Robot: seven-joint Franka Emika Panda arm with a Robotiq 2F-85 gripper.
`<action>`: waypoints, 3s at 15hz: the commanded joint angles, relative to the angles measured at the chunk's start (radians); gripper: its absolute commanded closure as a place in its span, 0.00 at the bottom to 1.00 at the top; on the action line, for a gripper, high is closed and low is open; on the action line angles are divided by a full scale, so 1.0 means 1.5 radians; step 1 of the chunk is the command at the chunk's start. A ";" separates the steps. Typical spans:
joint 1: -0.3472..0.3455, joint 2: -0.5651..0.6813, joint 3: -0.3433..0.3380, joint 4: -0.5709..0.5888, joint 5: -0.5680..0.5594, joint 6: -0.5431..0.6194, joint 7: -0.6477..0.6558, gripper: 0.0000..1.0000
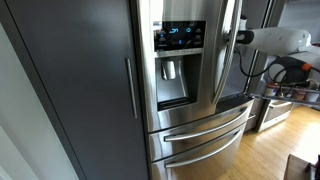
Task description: Move the coffee cup to the bottom shelf
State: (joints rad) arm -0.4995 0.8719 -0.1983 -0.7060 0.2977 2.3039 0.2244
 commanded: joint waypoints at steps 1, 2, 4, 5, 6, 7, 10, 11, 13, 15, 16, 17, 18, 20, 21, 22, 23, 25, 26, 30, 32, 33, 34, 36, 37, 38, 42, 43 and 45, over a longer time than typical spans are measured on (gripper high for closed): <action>-0.015 -0.012 0.016 0.006 0.021 -0.028 0.003 0.99; -0.018 -0.022 0.021 -0.002 0.028 -0.031 0.001 0.99; -0.025 -0.039 0.030 -0.017 0.042 -0.034 -0.006 0.99; -0.028 -0.046 0.032 -0.023 0.046 -0.031 -0.011 0.99; -0.031 -0.052 0.033 -0.029 0.050 -0.023 -0.016 0.99; -0.035 -0.061 0.034 -0.037 0.052 -0.025 -0.022 0.99; -0.045 -0.090 0.040 -0.068 0.055 -0.033 -0.047 0.99; -0.047 -0.099 0.040 -0.080 0.055 -0.036 -0.053 0.99; -0.051 -0.126 0.045 -0.123 0.059 -0.040 -0.079 0.99; -0.053 -0.158 0.049 -0.179 0.063 -0.042 -0.103 0.99; -0.053 -0.175 0.051 -0.210 0.066 -0.044 -0.118 0.99; -0.053 -0.193 0.052 -0.241 0.069 -0.040 -0.130 0.99; -0.053 -0.211 0.055 -0.275 0.074 -0.030 -0.147 0.99; -0.053 -0.246 0.057 -0.332 0.080 -0.022 -0.174 0.99; -0.054 -0.264 0.059 -0.361 0.085 -0.020 -0.190 0.99; -0.056 -0.281 0.064 -0.390 0.093 -0.014 -0.211 0.99; -0.053 -0.299 0.061 -0.419 0.095 -0.013 -0.219 0.99; -0.046 -0.246 0.049 -0.341 0.075 -0.033 -0.192 0.96; -0.046 -0.259 0.050 -0.360 0.076 -0.032 -0.196 0.96; -0.046 -0.278 0.052 -0.386 0.077 -0.031 -0.201 0.96; -0.043 -0.287 0.051 -0.410 0.067 -0.021 -0.216 0.99; -0.042 -0.292 0.051 -0.425 0.063 -0.020 -0.222 0.99; -0.044 -0.296 0.051 -0.443 0.063 -0.017 -0.235 0.99; -0.050 -0.306 0.053 -0.474 0.069 -0.017 -0.264 0.99; -0.052 -0.314 0.051 -0.495 0.069 -0.013 -0.276 0.99; -0.055 -0.317 0.051 -0.511 0.072 -0.013 -0.295 0.99; -0.058 -0.341 0.052 -0.596 0.079 0.004 -0.354 0.99; -0.058 -0.346 0.053 -0.615 0.080 0.021 -0.375 0.99; -0.052 -0.351 0.042 -0.645 0.089 0.046 -0.401 0.99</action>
State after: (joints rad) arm -0.5804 0.4057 -0.1277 -1.5573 0.4054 2.3106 -0.3058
